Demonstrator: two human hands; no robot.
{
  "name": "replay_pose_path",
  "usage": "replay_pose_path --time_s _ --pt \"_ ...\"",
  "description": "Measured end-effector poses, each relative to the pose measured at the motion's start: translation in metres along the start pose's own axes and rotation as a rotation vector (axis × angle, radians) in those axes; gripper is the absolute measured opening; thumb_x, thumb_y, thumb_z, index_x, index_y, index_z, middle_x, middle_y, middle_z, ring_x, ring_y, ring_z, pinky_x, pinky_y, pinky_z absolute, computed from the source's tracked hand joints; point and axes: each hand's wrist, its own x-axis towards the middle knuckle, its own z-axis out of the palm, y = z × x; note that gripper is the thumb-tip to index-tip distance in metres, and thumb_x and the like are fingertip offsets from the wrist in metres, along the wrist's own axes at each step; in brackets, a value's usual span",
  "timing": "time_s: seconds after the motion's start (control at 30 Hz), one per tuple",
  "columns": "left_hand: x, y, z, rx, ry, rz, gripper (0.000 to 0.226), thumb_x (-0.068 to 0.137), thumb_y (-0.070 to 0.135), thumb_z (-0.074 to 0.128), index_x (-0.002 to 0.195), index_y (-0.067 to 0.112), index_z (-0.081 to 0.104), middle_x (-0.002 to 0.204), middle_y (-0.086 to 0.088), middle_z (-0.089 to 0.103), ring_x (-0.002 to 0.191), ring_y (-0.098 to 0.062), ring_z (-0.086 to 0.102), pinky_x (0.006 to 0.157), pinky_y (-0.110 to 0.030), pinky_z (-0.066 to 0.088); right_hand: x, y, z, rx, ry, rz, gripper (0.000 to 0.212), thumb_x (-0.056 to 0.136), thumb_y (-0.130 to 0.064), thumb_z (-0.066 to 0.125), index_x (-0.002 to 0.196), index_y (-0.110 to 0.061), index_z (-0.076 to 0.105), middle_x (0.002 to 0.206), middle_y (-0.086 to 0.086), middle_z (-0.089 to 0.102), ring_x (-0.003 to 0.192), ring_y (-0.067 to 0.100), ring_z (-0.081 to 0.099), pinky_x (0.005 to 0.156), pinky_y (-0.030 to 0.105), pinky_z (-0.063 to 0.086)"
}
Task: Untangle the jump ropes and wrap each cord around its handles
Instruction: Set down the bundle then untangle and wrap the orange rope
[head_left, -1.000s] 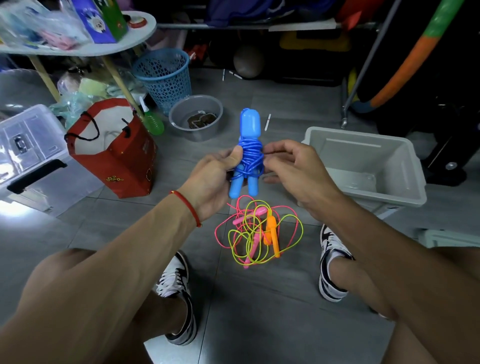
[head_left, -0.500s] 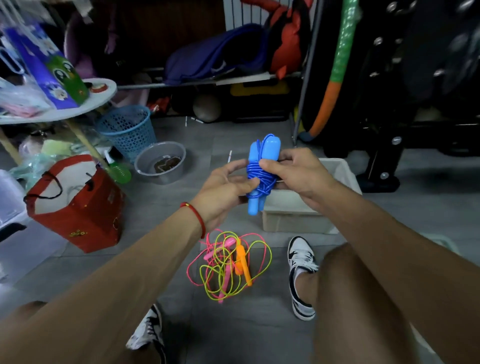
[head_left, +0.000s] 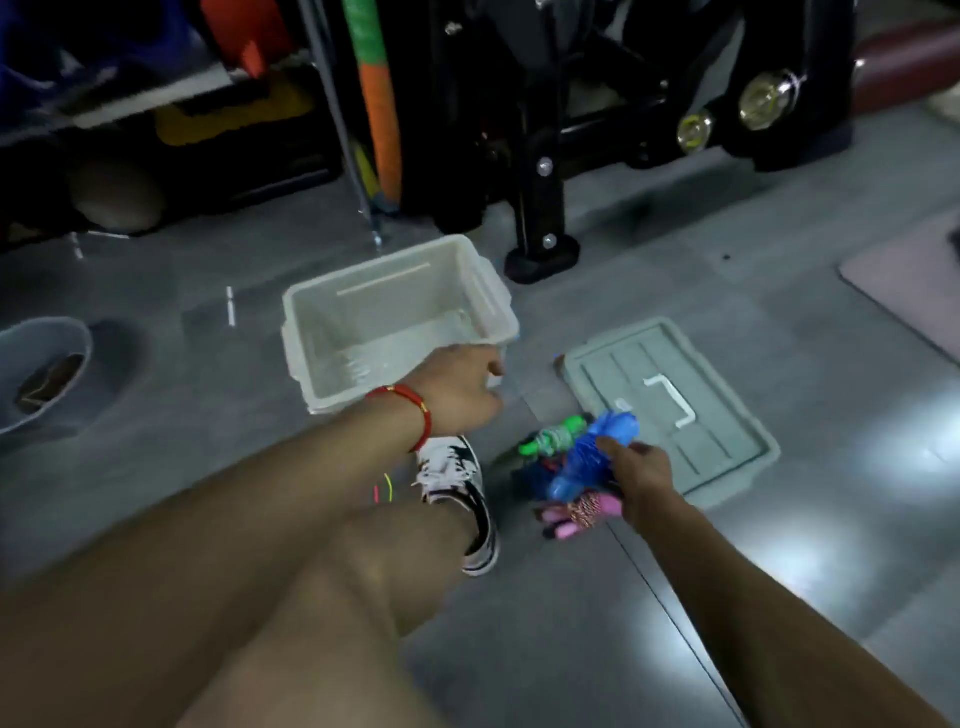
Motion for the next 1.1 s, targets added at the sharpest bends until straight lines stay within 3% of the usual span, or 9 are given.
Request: replay_pose_path --time_s 0.1,0.23,0.33,0.5,0.6,0.7,0.77,0.9,1.1 --pt "0.014 -0.007 0.040 0.141 -0.147 0.020 0.047 0.090 0.018 0.059 0.137 0.018 0.050 0.136 -0.014 0.052 0.129 -0.033 0.046 0.102 -0.029 0.036 0.029 0.083 -0.031 0.060 0.109 0.162 0.032 0.061 -0.031 0.077 0.074 -0.004 0.066 0.092 0.033 0.071 0.079 0.039 0.071 0.078 0.063 0.057" --pt "0.029 -0.011 0.060 0.177 -0.309 0.016 0.055 0.091 0.030 0.059 0.143 0.028 0.042 0.141 -0.013 0.046 0.132 -0.033 0.041 0.108 -0.037 0.038 -0.016 0.098 -0.031 0.202 0.243 0.330 0.014 0.088 -0.008 0.068 0.091 0.005 0.063 0.080 0.027 0.068 0.068 0.036 0.069 0.063 0.043 0.057" --pt "0.040 -0.008 0.059 0.185 -0.324 0.039 0.054 0.093 0.032 0.059 0.144 0.027 0.042 0.144 -0.011 0.047 0.133 -0.029 0.042 0.107 -0.032 0.038 -0.004 0.118 -0.024 0.257 0.272 0.440 0.012 0.094 -0.008 0.066 0.099 -0.001 0.059 0.092 0.022 0.066 0.078 0.035 0.067 0.078 0.049 0.058" --pt "0.053 -0.007 0.051 0.124 -0.307 0.015 0.055 0.094 0.031 0.061 0.146 0.026 0.044 0.147 -0.001 0.048 0.126 -0.020 0.051 0.087 -0.018 0.034 0.015 0.114 -0.011 0.300 0.223 0.386 0.015 0.099 -0.006 0.057 0.114 -0.006 0.056 0.104 0.018 0.064 0.089 0.030 0.067 0.076 0.041 0.062" --pt "0.055 -0.006 0.044 0.128 -0.297 -0.016 0.053 0.093 0.033 0.061 0.144 0.030 0.045 0.145 0.001 0.049 0.127 -0.019 0.050 0.090 -0.020 0.034 0.026 0.119 -0.018 0.206 0.200 0.364 0.013 0.097 -0.013 0.060 0.107 -0.006 0.056 0.100 0.014 0.064 0.087 0.029 0.067 0.080 0.044 0.061" --pt "0.056 -0.005 0.034 0.083 -0.276 -0.051 0.048 0.091 0.032 0.061 0.138 0.031 0.051 0.139 0.001 0.053 0.124 -0.019 0.051 0.094 -0.023 0.038 0.043 0.138 -0.026 -0.060 0.313 0.310 0.042 0.084 -0.029 0.066 0.111 0.002 0.060 0.110 0.022 0.070 0.093 0.038 0.070 0.088 0.051 0.058" --pt "0.054 -0.004 0.024 0.032 -0.228 -0.070 0.044 0.091 0.029 0.062 0.134 0.030 0.056 0.135 0.001 0.057 0.120 -0.019 0.054 0.092 -0.022 0.039 0.009 0.099 -0.021 -0.183 0.384 0.200 0.039 0.086 -0.020 0.063 0.116 0.005 0.060 0.112 0.021 0.066 0.100 0.039 0.065 0.089 0.042 0.054" --pt "0.038 -0.005 -0.008 -0.108 -0.067 -0.086 0.033 0.090 0.025 0.063 0.122 0.027 0.065 0.124 0.001 0.063 0.113 -0.019 0.058 0.094 -0.024 0.042 -0.046 0.024 -0.003 -0.373 0.223 -0.134 0.015 0.094 -0.010 0.055 0.105 -0.009 0.065 0.092 0.009 0.067 0.067 0.013 0.058 0.050 0.010 0.040" --pt "-0.035 -0.068 -0.059 -0.169 0.173 -0.183 0.022 0.087 0.018 0.064 0.106 0.028 0.068 0.099 -0.001 0.071 0.099 -0.020 0.066 0.085 -0.022 0.046 -0.100 -0.110 0.076 -0.662 -0.237 -0.540 0.016 0.093 -0.022 0.057 0.090 -0.016 0.072 0.089 0.014 0.071 0.079 0.029 0.066 0.073 0.038 0.055"
